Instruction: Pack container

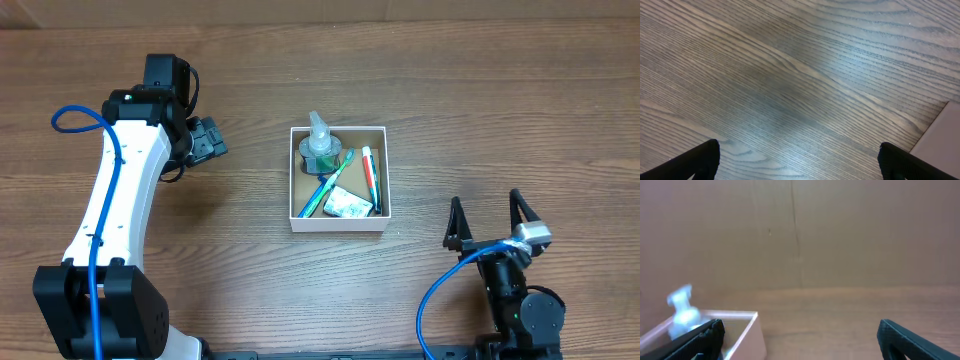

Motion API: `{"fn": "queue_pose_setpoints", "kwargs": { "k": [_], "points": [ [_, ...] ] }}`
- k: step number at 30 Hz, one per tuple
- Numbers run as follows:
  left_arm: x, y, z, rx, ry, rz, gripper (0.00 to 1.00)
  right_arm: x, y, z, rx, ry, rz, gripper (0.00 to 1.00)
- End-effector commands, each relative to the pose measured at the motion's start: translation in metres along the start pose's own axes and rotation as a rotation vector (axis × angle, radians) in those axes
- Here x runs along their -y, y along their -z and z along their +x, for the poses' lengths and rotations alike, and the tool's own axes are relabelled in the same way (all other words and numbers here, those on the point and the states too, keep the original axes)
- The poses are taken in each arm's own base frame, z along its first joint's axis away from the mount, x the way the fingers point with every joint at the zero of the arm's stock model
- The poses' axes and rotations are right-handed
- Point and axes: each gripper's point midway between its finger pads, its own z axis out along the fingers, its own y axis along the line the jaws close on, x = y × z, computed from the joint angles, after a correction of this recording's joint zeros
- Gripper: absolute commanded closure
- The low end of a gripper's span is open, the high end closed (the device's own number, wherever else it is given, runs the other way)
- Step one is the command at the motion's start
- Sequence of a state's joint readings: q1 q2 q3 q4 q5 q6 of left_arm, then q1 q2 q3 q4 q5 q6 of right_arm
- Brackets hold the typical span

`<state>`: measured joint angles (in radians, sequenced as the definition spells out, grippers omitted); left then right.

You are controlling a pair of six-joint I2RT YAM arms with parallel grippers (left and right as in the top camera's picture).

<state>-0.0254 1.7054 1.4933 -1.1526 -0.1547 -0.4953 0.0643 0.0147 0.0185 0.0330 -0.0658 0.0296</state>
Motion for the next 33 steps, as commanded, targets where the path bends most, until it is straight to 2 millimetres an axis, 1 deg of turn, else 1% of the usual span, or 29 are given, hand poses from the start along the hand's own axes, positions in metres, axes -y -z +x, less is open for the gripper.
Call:
{"fn": "queue_pose_setpoints", "kwargs": {
  "k": [1, 4, 5, 31, 33],
  "points": [
    [-0.001, 0.013, -0.008, 0.044, 0.01, 0.012, 0.0, -0.005, 0.001, 0.015, -0.049, 0.099, -0.04, 0.0],
    [-0.001, 0.013, -0.008, 0.044, 0.01, 0.012, 0.0, -0.005, 0.002, 0.028, -0.102, 0.102, -0.041, 0.0],
    [-0.001, 0.013, -0.008, 0.044, 0.01, 0.012, 0.0, -0.004, 0.002, 0.029, -0.107, 0.101, -0.04, 0.0],
    [-0.001, 0.013, -0.008, 0.044, 0.01, 0.012, 0.0, -0.004, 0.002, 0.029, -0.107, 0.1, -0.04, 0.0],
    [-0.001, 0.016, -0.009, 0.052, 0.011, 0.017, 0.0, -0.004, 0.002, 0.029, -0.107, 0.1, -0.039, 0.0]
  ]
}}
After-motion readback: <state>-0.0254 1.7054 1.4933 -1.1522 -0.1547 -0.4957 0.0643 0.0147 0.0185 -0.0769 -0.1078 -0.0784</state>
